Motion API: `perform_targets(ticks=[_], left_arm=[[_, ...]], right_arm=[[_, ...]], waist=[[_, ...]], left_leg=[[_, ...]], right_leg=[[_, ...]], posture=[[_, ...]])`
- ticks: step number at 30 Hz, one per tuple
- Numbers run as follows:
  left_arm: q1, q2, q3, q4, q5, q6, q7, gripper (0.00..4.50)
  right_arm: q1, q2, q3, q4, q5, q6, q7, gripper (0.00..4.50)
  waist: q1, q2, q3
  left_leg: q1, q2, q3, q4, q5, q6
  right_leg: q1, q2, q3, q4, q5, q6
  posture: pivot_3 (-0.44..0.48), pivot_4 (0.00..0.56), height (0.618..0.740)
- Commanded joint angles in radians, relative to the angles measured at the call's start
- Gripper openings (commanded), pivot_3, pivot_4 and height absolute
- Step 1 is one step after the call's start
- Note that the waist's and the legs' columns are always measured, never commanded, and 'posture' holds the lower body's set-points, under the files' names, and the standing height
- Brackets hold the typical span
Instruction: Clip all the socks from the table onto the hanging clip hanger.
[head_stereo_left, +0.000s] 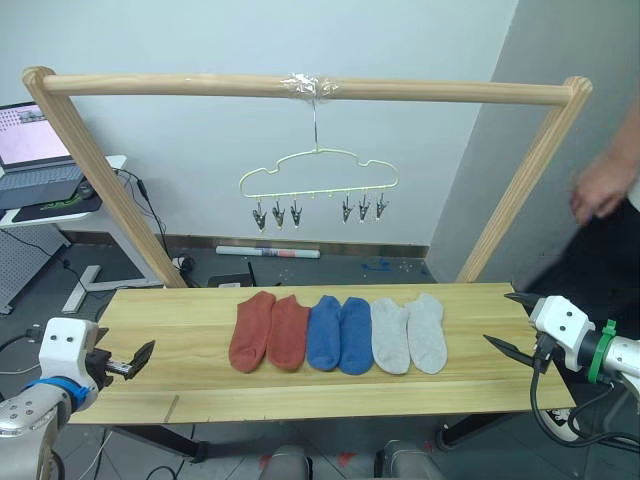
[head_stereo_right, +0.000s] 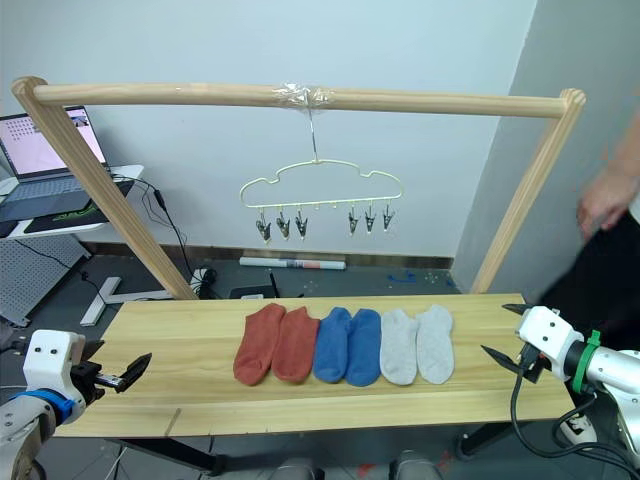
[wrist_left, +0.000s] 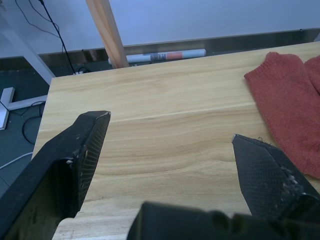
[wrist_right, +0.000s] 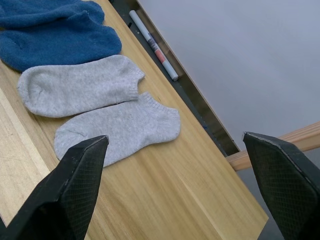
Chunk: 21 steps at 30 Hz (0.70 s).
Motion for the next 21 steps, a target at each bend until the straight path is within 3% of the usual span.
perform_targets(ticks=[1,21], left_arm=[[0.002,0.009,0.038,-0.029,-0.008,-0.02,-0.007,4.43],[-0.02,-0.015,0.081,0.032,-0.046,-0.155,-0.037,4.43]], right_arm=[[-0.007,-0.01,-0.036,-0.007,0.012,-0.018,-0.005,4.5],[-0.01,0.011,-0.04,-0.019,0.038,-0.017,-0.036,4.5]], waist=[[0.0,0.0,0.0],[0.0,-0.001,-0.001]], left_leg=[[0.0,0.0,0.0,0.0,0.0,0.0],[0.0,0.0,0.0,0.0,0.0,0.0]], right_leg=[[0.0,0.0,0.0,0.0,0.0,0.0],[0.0,0.0,0.0,0.001,0.0,0.0]], posture=[[0.121,0.024,0.74],[0.105,0.022,0.74]])
